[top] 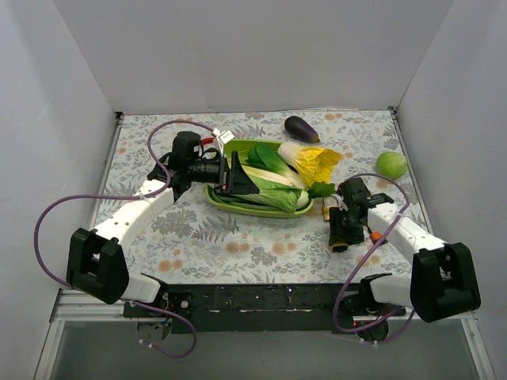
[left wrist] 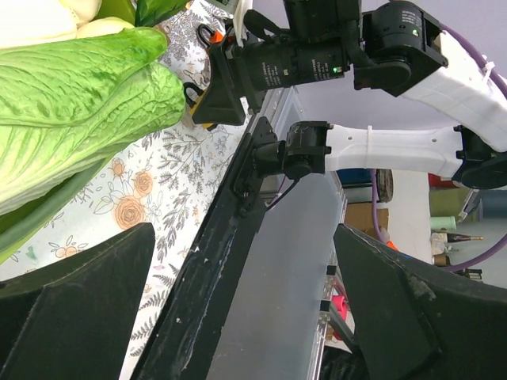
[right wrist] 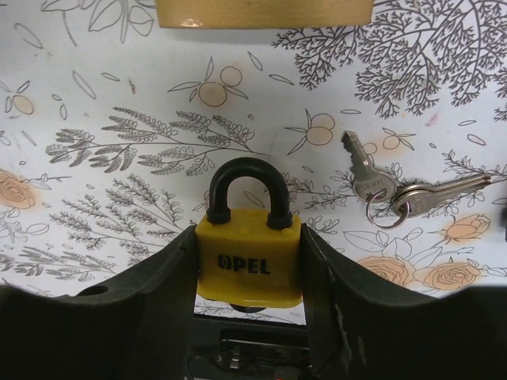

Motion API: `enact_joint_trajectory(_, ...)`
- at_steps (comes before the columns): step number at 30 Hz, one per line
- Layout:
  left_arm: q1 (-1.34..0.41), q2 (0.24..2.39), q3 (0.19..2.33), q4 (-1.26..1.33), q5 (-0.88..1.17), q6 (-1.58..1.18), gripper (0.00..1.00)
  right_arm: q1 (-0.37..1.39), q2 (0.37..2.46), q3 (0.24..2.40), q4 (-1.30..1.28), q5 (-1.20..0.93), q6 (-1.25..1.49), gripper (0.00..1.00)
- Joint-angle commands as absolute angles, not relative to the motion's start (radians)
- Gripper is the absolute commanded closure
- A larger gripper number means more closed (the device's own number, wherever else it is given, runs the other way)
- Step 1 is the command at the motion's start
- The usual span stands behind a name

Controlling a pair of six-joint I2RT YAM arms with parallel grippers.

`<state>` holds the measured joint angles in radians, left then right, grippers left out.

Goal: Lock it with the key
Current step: Place the lock at the center of the board.

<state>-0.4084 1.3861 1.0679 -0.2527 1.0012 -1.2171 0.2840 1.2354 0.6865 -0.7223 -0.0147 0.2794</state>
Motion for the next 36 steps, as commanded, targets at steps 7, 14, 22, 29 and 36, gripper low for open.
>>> enact_joint_trajectory(7, -0.402, 1.394, 1.038, -0.213, 1.023, -1.239, 0.02, 0.29, 1.275, 0.664, -0.611, 0.038, 0.293, 0.99)
enact_joint_trajectory(14, -0.403, 1.401, 1.034, -0.21, 1.025, -1.241, 0.02, 0.29, 1.296, 0.64, -0.574, 0.015, 0.302, 0.99)
enact_joint_trajectory(22, -0.402, 1.401, 1.029, -0.204, 1.022, -1.246, 0.02, 0.288, 1.295, 0.634, -0.569, 0.008, 0.295, 0.67)
enact_joint_trajectory(29, -0.4, 1.391, 1.04, -0.218, 1.012, -1.241, 0.02, 0.29, 1.286, 0.646, -0.589, -0.031, 0.295, 0.44)
enact_joint_trajectory(36, -0.4, 1.385, 1.069, -0.274, 1.002, -1.21, 0.02, 0.288, 1.259, 0.663, -0.606, -0.025, 0.299, 0.25)
